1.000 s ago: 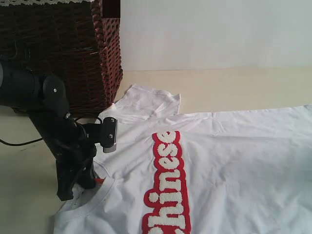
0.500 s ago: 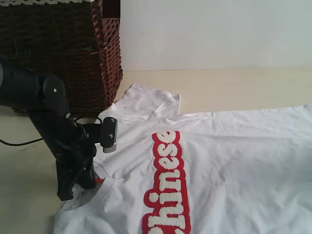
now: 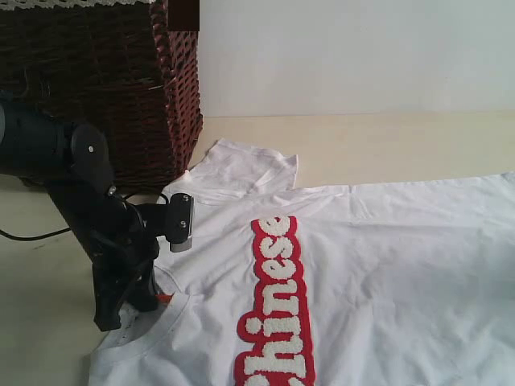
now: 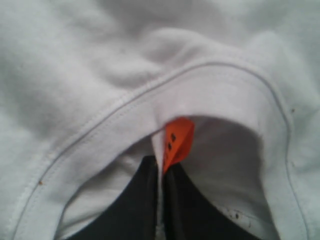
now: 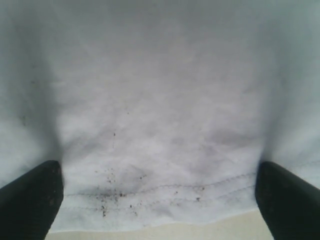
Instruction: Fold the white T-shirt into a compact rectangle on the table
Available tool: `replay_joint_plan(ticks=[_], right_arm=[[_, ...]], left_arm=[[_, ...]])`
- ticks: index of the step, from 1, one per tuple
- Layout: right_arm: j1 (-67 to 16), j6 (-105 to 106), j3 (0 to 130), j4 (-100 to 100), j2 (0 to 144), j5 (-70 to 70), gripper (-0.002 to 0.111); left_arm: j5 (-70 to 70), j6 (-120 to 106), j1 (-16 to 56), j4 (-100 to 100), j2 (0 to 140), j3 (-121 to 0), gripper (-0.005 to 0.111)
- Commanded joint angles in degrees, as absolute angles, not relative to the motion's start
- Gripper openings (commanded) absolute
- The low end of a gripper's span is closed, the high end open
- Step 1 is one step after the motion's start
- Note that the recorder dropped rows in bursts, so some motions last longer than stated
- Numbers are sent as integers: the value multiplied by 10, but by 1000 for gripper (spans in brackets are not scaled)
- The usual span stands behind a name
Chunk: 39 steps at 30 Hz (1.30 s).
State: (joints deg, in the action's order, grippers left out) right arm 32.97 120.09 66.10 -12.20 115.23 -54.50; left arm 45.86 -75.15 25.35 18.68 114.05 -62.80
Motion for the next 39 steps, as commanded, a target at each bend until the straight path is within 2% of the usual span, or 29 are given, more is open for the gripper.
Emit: replay_joint_plan(ticks=[1,12,13,15,16,17,18,19,21,24,39], right_arm=[[329,1212,660,-126,1159,-558,104],[329,1210,660,-128,1159,-553,104],[329,1196,660,-130,1159,-543,99],[329,1196,660,-130,1159,-537,88],[329,1196,660,-130,1159,-535,78],[329,1196,660,-125,1159,-534,60],[329,1196,660,-114,1159,-534,50],[329,1196,660,-99,1159,-536,33],[329,1196,660,-70,1159,-536,14],[329,1196,660,-42,1159,-536,0],[329,1198,660,-24,1159,-536,0]], left_arm=[[477,-748,254,187,1154,-615,0],[477,-748,254,187,1154,-615,0],[477,-748,254,187,1154,-615,0],[477,-748,254,187,1154,-615,0],[477,-748,254,187,1154,-615,0],[477,-748,254,187,1154,-615,0],[477,-748,254,187,1154,-615,0],[477,-748,254,187,1154,-615,0],[477,-748,254,187,1154,-615,0],[477,-748,254,187,1154,-615,0],[477,-748,254,187,1154,-615,0]])
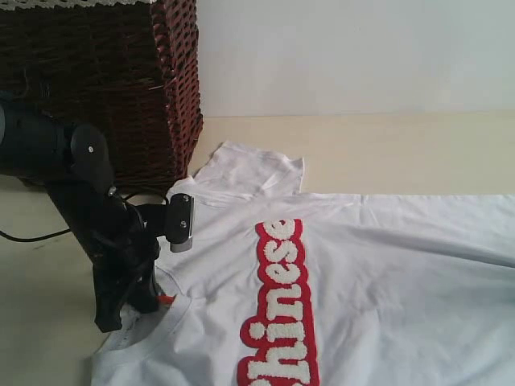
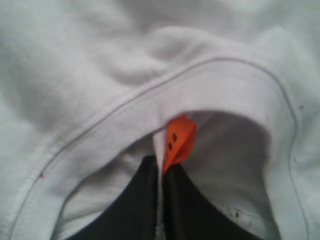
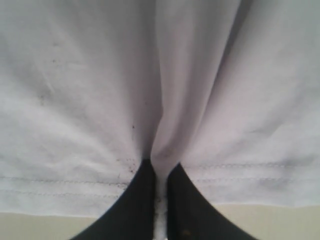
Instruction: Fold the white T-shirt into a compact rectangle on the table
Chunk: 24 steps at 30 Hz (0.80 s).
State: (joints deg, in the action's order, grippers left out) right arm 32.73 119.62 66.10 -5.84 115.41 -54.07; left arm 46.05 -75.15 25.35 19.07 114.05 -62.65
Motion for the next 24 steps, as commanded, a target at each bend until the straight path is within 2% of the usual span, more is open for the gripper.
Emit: replay_joint_plan(ticks=[1,19,24], right_arm=[[329,1198,660,-24,1159,-536,0],[329,1198,662,-33,1128,-522,0],[329,1198,662,-87,1098,-519,0]], left_arm=[[477,-748,254,187,1154,-615,0],[477,-748,254,194,1154,-615,0],[464,-748,254,194,1154,-615,0]])
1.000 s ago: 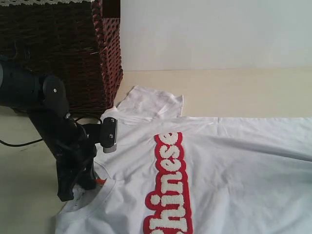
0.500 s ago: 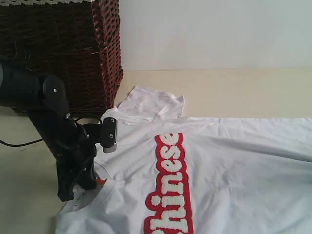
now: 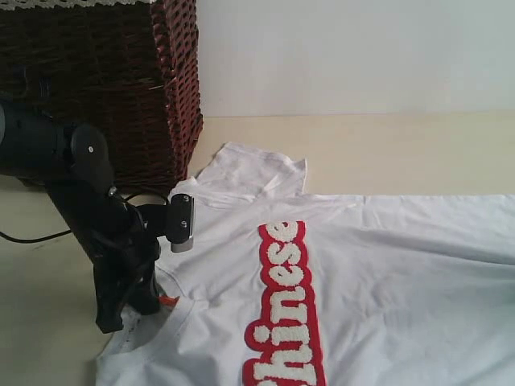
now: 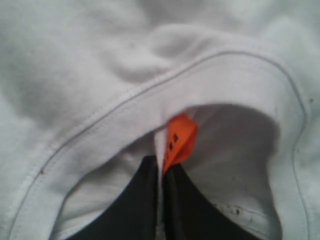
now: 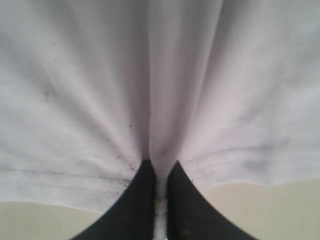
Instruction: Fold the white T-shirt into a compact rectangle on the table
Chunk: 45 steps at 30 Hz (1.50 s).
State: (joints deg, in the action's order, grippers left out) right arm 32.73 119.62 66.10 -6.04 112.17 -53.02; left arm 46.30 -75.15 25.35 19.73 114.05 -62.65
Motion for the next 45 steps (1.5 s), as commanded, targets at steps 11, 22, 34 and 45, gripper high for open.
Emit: replay_joint_plan(ticks=[11,22,34,45], right_arm=[[329,1199,662,-133,1097,-520,0],[329,1199,662,-132,1097,-520,0],[329,1199,662,-133,1097,-520,0],[329,1199,662,-131,1097,-520,0]], left_arm=[[465,-748,254,194,1154,-615,0],[465,-748,254,194,1154,-615,0],[468,-747,254,195,1154,-615,0],[464,-747,254,219,1157,-615,0]])
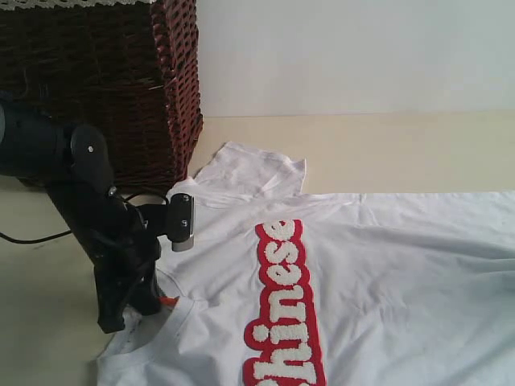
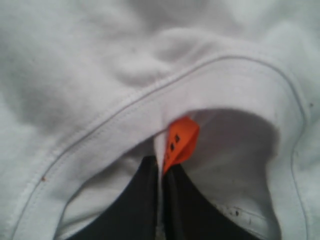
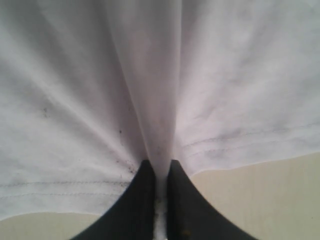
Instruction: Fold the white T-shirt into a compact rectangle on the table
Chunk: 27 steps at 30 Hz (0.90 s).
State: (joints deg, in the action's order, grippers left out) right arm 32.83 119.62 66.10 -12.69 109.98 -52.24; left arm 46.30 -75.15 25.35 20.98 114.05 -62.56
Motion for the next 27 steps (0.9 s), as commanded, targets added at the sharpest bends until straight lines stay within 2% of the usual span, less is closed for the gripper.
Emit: replay_joint_plan(ticks=[1,12,27], right_arm=[[329,1199,662,-131,1097,-520,0],[329,1199,662,-136,1089,-523,0],[329,1206,662,-210,1039,-540,0]], left_arm=[[464,-747,254,219,1157,-615,0],[424,-725,254,218,1147,-615,0],[400,-674,251,187,1002,-615,0]])
